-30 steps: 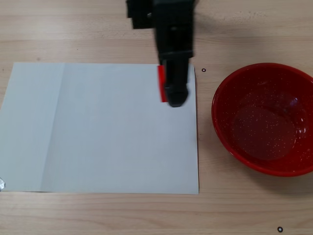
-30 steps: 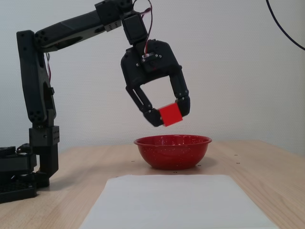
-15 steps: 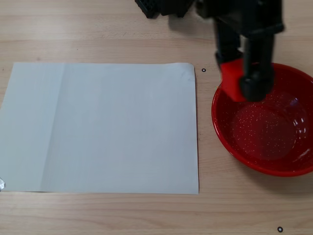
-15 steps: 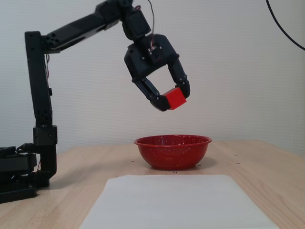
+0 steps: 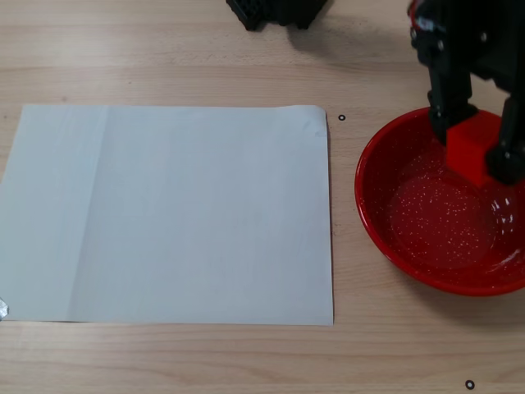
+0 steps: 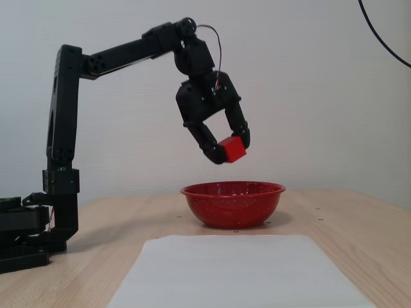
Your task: Grasp the red cube and put it in the red bowl.
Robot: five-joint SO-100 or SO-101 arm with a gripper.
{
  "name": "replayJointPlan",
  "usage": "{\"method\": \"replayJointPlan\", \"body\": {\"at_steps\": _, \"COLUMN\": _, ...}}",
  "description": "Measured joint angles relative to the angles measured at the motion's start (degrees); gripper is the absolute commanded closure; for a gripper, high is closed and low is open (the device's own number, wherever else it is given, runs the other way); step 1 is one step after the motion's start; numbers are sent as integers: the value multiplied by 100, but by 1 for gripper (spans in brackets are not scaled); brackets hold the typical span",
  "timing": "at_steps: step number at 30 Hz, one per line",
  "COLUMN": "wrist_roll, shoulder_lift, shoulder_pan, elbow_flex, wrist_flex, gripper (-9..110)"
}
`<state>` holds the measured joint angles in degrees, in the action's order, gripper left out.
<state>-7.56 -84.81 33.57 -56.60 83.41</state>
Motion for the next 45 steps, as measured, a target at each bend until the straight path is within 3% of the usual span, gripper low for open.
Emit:
{"method": "replayJointPlan", "body": {"at_steps": 3, "wrist_roll": 9, "shoulder_lift": 237, "shoulder_pan": 88, "elbow_flex": 0, "wrist_flex": -211, "gripper": 97}}
{"method": "replayJointPlan", "body": {"at_steps": 7, "wrist_roll": 132, "shoulder_lift": 422, "shoulder_pan": 141, "elbow_flex": -26, "wrist_flex": -264, "gripper": 80}}
{"method": "replayJointPlan", "body": {"at_steps": 13, "wrist_roll": 202, "shoulder_lift": 457, "shoulder_pan": 97, "elbow_flex": -26, "wrist_flex": -264, "gripper": 76}}
{"method": "replayJointPlan", "body": {"at_steps": 20, "wrist_roll": 123, "shoulder_lift": 457, "shoulder_pan": 88, "elbow_flex": -26, "wrist_flex": -185, "gripper": 82}}
{"method": "replayJointPlan", "body": {"at_steps": 28, "wrist_roll": 123, "shoulder_lift": 457, "shoulder_pan": 88, "elbow_flex": -18, "wrist_flex": -53, "gripper": 101}}
{"method": "replayJointPlan", "body": {"at_steps": 36, "wrist_roll": 123, "shoulder_lift": 334, "shoulder_pan": -237, "elbow_flex": -70, "wrist_flex": 132, "gripper": 101}}
{"method": "replayJointPlan", "body": {"at_steps": 45, "wrist_roll": 123, "shoulder_lift": -1406, "shoulder_pan": -861, "elbow_flex": -1389, "wrist_flex": -79, "gripper": 101}}
